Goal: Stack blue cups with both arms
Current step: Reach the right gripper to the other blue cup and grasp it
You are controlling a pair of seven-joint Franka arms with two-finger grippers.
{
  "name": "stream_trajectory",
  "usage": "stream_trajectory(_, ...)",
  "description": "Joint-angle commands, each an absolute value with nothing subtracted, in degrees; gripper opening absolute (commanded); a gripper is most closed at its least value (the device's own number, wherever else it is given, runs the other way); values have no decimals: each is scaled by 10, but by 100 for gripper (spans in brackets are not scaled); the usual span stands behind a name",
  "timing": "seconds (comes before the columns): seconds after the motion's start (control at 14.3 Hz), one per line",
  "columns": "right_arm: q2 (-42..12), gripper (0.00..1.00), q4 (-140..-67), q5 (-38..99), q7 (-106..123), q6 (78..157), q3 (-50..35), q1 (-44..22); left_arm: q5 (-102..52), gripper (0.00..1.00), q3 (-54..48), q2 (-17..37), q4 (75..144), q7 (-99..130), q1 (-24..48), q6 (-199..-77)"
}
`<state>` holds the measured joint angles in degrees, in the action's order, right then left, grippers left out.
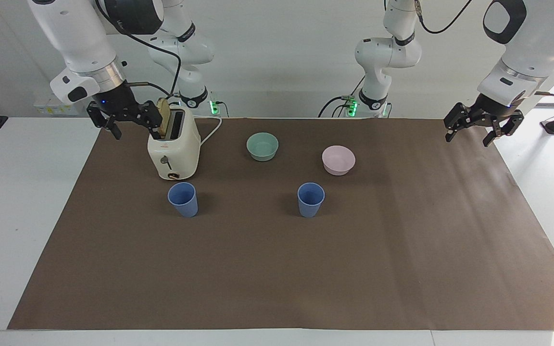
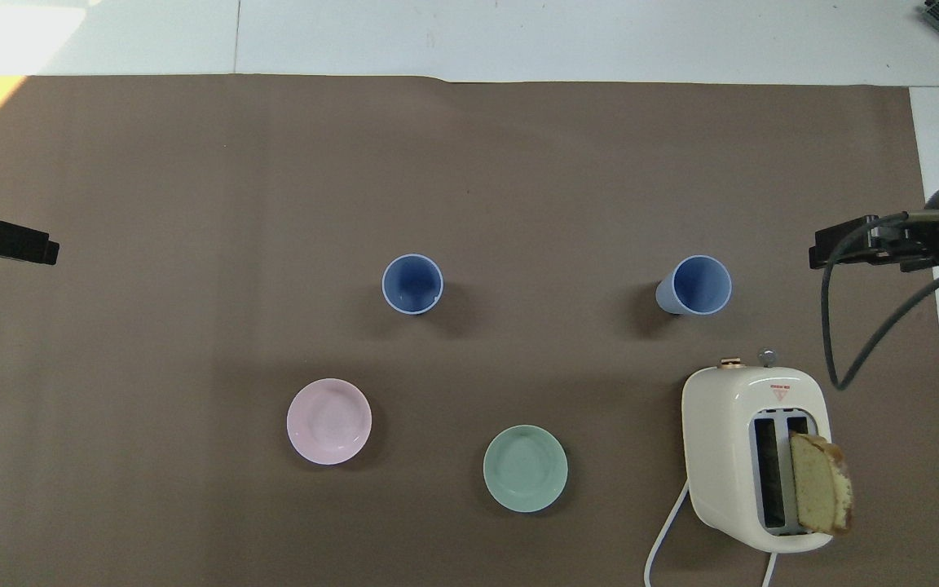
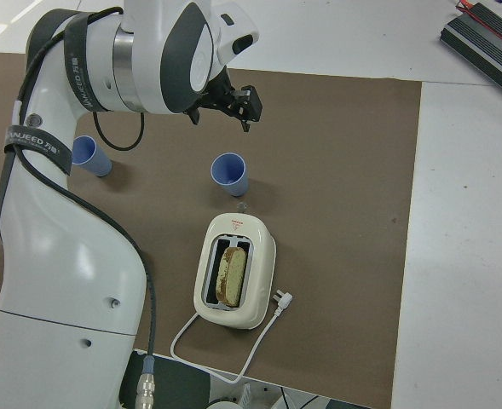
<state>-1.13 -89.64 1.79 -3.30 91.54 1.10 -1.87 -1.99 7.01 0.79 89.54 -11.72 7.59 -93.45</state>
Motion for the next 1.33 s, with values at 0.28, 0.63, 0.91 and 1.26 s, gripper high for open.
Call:
stream_trajectory(0.28, 7, 100, -942, 16, -27, 953, 7, -12, -10, 100, 64, 13, 884, -121, 66, -918)
stream_trajectory(0.63, -14, 100, -1019, 17, -32, 1062, 4, -21, -10, 100, 63, 12, 886, -121, 66, -914)
stream_trajectory(0.91, -52, 100, -1101, 17, -27, 1167, 4, -22, -10, 100, 64, 11, 886, -121, 66, -914)
stream_trajectory(1.26, -120, 100, -1132, 17, -34, 1246, 4, -22, -10, 100, 63, 11, 887, -121, 66, -914)
